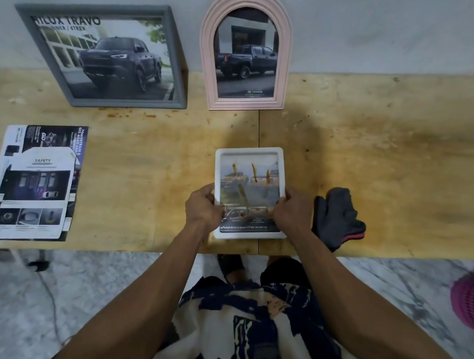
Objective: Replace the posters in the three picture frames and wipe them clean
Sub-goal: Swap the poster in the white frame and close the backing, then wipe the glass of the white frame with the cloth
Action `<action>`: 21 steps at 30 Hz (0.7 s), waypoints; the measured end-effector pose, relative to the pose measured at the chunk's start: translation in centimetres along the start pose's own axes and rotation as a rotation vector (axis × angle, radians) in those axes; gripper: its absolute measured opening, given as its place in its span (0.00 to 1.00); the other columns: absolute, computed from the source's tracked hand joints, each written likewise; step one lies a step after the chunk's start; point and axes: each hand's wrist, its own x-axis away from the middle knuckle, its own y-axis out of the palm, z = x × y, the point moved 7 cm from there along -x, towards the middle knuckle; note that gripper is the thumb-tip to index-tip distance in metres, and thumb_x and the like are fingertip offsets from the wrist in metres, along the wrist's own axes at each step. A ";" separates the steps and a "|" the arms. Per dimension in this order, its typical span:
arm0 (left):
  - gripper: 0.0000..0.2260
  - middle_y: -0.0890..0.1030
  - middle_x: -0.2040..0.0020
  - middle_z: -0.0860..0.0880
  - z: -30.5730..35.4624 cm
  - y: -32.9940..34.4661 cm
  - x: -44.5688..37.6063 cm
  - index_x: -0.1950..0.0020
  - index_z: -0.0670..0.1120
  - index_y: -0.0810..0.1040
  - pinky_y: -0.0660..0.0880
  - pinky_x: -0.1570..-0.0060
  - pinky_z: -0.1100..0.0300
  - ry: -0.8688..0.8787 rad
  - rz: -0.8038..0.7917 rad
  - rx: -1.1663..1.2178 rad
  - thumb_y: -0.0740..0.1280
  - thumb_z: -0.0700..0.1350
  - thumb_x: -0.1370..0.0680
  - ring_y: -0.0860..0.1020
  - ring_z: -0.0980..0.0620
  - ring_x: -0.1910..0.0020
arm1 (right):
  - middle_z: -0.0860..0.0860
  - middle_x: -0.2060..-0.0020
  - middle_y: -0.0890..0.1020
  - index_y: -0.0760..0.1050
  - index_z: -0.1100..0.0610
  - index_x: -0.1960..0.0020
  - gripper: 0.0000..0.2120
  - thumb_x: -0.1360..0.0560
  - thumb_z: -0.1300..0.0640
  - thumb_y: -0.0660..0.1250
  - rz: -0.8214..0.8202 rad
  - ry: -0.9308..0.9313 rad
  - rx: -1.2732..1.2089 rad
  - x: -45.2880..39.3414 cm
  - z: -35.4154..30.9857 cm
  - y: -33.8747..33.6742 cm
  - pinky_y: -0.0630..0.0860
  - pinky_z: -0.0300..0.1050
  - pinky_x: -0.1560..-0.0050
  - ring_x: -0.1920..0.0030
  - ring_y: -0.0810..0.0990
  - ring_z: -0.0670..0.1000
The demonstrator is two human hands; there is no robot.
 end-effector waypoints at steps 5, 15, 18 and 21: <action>0.25 0.81 0.57 0.49 0.1 0.0 0.1 0.31 0.46 0.77 0.72 0.69 0.69 -0.003 0.014 -0.024 0.70 0.31 0.26 0.78 0.51 0.59 | 0.58 0.42 0.74 0.73 0.58 0.41 0.15 0.27 0.63 0.63 0.103 -0.024 0.273 0.6 -0.2 -2.1 0.72 0.52 0.52 0.42 0.72 0.61; 0.24 0.78 0.59 0.52 0.3 0.1 0.5 0.32 0.45 0.77 0.72 0.58 0.62 -0.002 0.028 -0.041 0.70 0.31 0.26 0.75 0.54 0.58 | 0.52 0.28 0.55 0.59 0.48 0.32 0.30 0.31 0.48 0.64 0.163 0.289 0.404 2.1 6.0 -5.3 0.63 0.66 0.39 0.33 0.56 0.64; 0.24 0.81 0.55 0.49 0.4 0.1 0.8 0.31 0.46 0.76 0.72 0.57 0.62 0.001 0.025 -0.057 0.70 0.31 0.26 0.76 0.53 0.56 | 0.54 0.28 0.54 0.57 0.47 0.26 0.30 0.26 0.57 0.62 0.132 0.206 0.422 2.0 7.0 -5.2 0.69 0.62 0.44 0.35 0.57 0.66; 0.23 0.83 0.52 0.47 0.6 0.0 1.0 0.32 0.46 0.77 0.73 0.56 0.61 0.013 0.025 -0.064 0.68 0.31 0.26 0.77 0.52 0.56 | 0.59 0.31 0.59 0.59 0.52 0.26 0.30 0.26 0.64 0.61 0.132 0.141 0.355 1.6 6.8 -6.4 0.67 0.56 0.52 0.39 0.61 0.66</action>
